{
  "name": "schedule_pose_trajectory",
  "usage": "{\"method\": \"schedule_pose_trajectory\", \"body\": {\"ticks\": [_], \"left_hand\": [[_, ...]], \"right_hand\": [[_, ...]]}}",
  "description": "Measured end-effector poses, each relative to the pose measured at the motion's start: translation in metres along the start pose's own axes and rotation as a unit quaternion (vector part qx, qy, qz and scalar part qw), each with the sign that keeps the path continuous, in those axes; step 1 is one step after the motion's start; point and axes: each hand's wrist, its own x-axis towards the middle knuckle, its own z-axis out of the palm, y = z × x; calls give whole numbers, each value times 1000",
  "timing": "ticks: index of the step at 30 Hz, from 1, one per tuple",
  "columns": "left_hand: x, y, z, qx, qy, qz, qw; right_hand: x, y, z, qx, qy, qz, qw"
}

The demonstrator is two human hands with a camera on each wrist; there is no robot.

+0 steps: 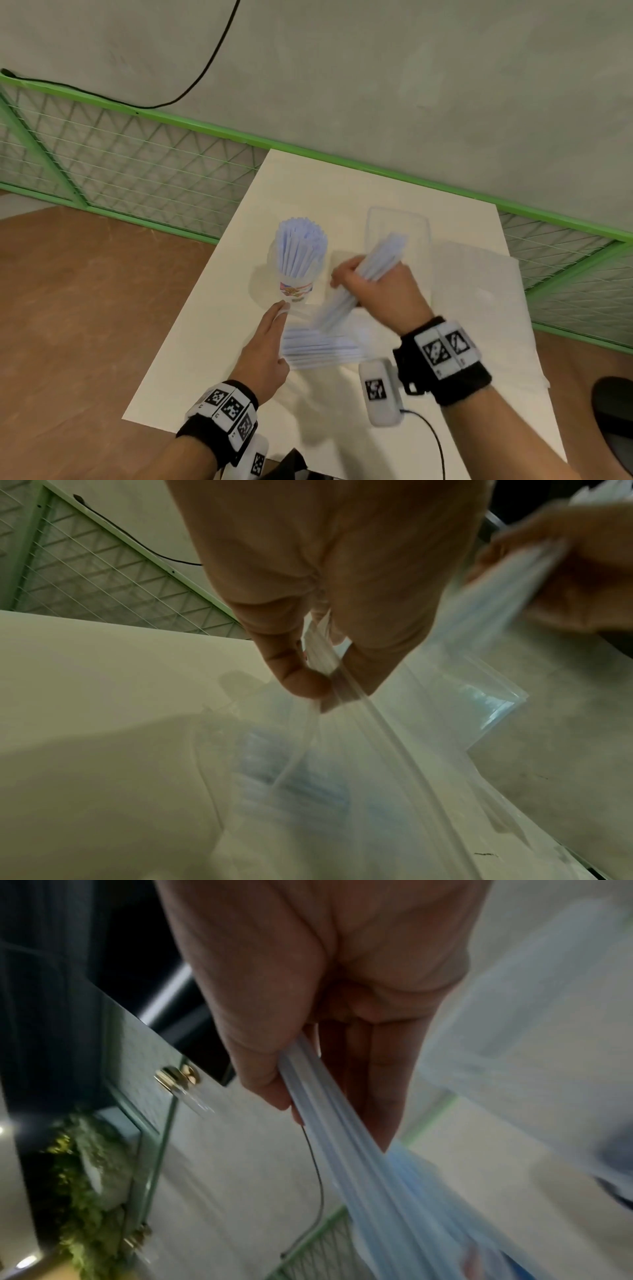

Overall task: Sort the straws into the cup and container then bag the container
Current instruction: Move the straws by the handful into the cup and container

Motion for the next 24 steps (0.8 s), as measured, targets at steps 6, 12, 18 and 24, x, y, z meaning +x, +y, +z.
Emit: {"method": "schedule_pose_trajectory", "body": {"ticks": [6, 12, 18, 24], "left_hand": [[-2, 3, -1, -7, -15, -13, 1000], [-6, 2, -3, -11, -16, -14, 1000], [-7, 1, -4, -12, -16, -24, 1000], [-8, 4, -4, -8, -15, -24, 1000]], "right_hand": [[66, -42, 9, -22, 29, -80, 996], [102, -22, 46, -38, 10, -93, 995], [97, -3, 56, -56, 59, -176, 981], [79, 23, 78, -367, -45, -257, 893]]}}
